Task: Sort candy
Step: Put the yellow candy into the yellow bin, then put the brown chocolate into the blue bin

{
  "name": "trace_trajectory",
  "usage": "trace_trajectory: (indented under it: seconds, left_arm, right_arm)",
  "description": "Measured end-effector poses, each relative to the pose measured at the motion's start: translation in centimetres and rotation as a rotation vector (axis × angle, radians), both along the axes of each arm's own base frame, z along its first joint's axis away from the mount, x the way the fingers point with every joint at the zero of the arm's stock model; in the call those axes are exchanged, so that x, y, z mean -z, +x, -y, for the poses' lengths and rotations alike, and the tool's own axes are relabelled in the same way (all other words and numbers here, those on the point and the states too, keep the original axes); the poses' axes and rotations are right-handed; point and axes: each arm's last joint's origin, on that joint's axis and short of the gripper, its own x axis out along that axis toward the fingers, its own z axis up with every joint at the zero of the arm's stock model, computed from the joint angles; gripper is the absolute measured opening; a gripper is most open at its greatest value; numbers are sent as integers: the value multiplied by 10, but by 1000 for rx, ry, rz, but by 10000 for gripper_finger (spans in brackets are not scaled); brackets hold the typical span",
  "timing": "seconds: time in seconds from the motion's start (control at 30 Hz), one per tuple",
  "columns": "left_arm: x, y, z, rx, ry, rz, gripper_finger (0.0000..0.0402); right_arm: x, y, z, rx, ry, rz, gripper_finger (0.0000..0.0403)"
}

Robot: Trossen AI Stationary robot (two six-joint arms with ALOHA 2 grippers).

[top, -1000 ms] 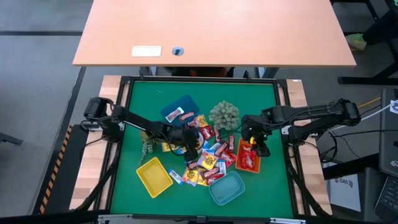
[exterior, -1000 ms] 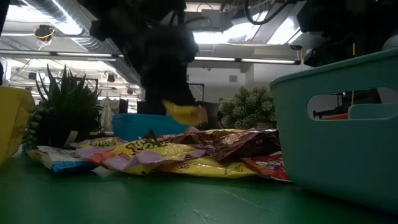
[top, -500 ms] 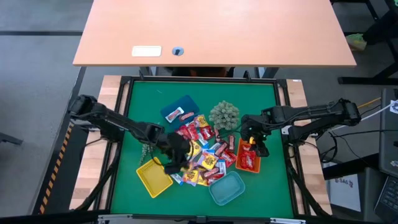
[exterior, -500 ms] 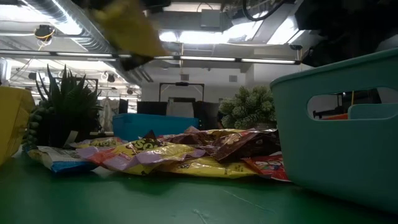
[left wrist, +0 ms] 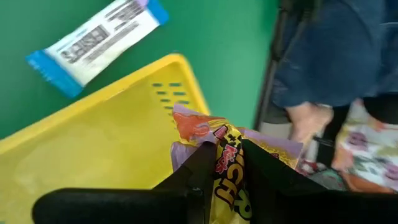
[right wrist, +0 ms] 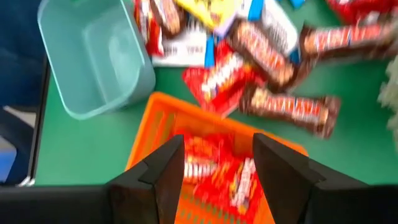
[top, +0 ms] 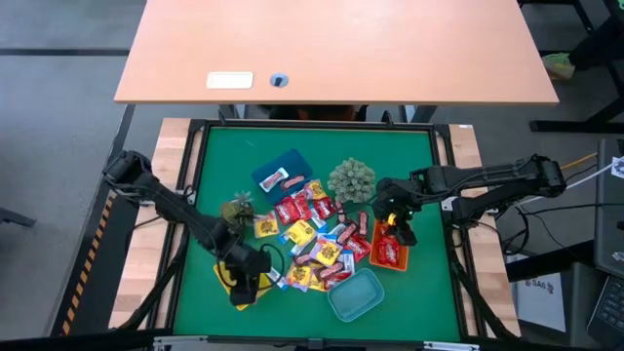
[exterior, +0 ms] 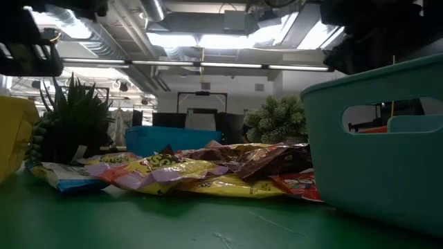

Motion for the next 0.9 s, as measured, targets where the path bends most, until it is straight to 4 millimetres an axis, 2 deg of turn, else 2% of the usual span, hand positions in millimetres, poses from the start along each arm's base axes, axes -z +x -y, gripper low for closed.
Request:
trace_trajectory:
  seconds: [0.2,0.33,0.67,0.8,0.9]
  left_arm:
    - [6,-13,-1,-102,82,-147,62]
    - [9,-18,-5,-164,122,-214,81]
    - [10,-17,-8,-205,194,-178,164]
    - [9,-16,-9,-213,206,-161,178]
    - [9,-14,-9,-230,224,-128,178]
  right_arm:
    - [-4,7,-1,0,6,83,191]
    - [-5,9,-1,0,8,108,191]
    - [-11,21,-1,-2,3,244,191]
    - [-7,33,-1,-43,-48,311,191]
    - [3,45,-2,-82,-73,319,191]
